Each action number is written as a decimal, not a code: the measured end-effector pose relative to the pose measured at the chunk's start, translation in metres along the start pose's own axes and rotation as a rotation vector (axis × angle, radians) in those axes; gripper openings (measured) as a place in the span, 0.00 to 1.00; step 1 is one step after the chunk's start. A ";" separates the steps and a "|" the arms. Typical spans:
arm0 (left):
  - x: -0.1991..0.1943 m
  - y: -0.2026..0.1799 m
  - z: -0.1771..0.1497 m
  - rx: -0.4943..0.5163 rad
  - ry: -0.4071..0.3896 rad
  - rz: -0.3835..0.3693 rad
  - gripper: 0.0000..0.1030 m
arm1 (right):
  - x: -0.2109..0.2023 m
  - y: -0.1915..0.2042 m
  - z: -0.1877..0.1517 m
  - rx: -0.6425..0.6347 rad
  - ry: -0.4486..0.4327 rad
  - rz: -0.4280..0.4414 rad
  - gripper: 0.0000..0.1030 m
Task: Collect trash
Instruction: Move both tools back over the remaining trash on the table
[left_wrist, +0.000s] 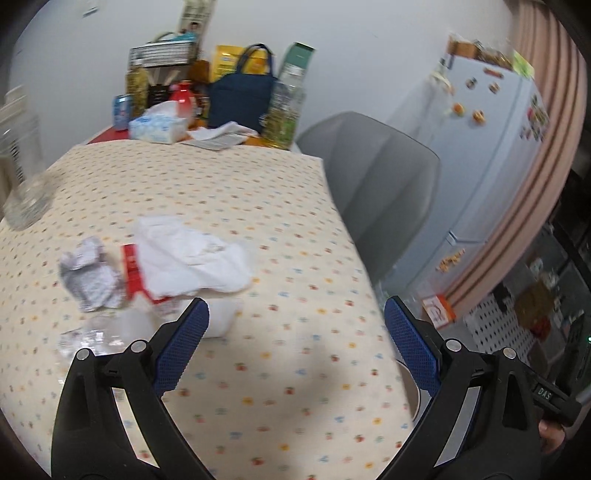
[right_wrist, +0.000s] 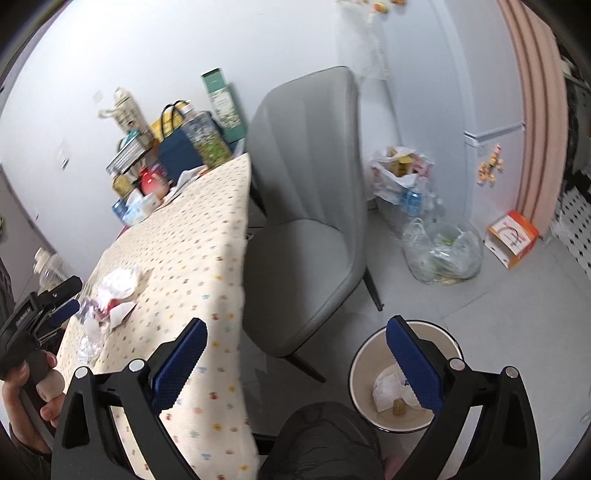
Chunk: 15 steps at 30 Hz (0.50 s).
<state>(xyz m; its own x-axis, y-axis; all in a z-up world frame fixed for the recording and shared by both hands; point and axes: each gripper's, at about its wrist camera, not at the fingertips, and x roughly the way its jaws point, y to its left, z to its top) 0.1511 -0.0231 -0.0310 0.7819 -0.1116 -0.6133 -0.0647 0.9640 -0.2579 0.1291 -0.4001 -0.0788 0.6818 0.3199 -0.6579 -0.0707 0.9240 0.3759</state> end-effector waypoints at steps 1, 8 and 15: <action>-0.002 0.007 -0.001 -0.012 -0.004 0.006 0.92 | 0.000 0.005 0.001 -0.008 0.000 0.004 0.92; -0.015 0.054 -0.001 -0.087 -0.027 0.047 0.92 | 0.008 0.045 0.005 -0.057 0.007 0.043 0.93; -0.024 0.101 0.001 -0.164 -0.051 0.105 0.92 | 0.021 0.080 0.008 -0.102 0.027 0.082 0.93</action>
<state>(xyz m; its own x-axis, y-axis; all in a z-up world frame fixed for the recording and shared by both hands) 0.1265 0.0774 -0.0417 0.7957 0.0042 -0.6057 -0.2444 0.9172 -0.3148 0.1434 -0.3210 -0.0572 0.6506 0.3995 -0.6458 -0.2001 0.9106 0.3617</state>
